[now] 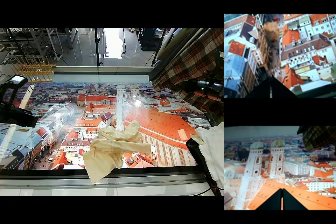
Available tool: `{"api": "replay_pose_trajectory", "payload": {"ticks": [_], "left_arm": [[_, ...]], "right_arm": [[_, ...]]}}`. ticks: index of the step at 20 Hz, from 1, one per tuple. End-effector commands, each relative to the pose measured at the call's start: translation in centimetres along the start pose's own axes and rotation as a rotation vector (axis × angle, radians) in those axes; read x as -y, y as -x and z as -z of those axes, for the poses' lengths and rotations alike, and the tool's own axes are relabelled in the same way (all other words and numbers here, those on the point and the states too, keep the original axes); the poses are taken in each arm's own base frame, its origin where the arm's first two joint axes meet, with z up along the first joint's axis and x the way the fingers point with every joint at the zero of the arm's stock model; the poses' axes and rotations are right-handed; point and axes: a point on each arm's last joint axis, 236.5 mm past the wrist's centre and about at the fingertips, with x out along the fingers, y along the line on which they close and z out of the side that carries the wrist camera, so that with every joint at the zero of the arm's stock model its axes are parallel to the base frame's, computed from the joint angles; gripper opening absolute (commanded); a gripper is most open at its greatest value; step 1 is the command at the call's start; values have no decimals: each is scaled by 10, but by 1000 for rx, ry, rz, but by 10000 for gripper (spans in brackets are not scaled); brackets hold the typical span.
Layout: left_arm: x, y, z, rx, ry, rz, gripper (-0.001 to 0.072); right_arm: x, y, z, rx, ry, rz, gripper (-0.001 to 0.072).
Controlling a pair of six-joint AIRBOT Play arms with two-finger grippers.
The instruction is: Fold the clothes and pants, and hang the long-sleeved shirts on hangers.
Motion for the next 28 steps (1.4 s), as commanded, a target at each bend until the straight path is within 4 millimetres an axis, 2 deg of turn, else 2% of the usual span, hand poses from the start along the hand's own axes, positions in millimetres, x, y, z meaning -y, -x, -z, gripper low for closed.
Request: {"api": "replay_pose_trajectory", "payload": {"ticks": [1, 15, 18, 20, 23, 25, 27, 28], "left_arm": [[0, 0, 0, 0, 0, 0, 7], [0, 0, 0, 0, 0, 0, 7], [-2, -4, -12, 41, 3, -5, 7], [7, -8, -17, 54, 18, 38, 11], [26, -15, -24, 59, 70, 132, 23], [40, -17, -29, 71, 86, 197, 24], [51, -19, -34, 77, 101, 253, 24], [54, -21, -32, 62, 108, 266, 133]], "right_arm": [[-1, 0, 0, 1, 1, -1, 20], [-1, 0, 0, 1, 1, -1, 20], [-8, 0, -3, 11, -57, -34, 21], [-28, 4, -5, 11, -178, -116, 22], [-35, 5, -7, 9, -237, -145, 22], [-31, 7, 1, -21, -235, -138, 23], [-15, 8, 2, -21, -228, -97, 22], [-9, 10, 2, -21, -232, -83, 42]]}}
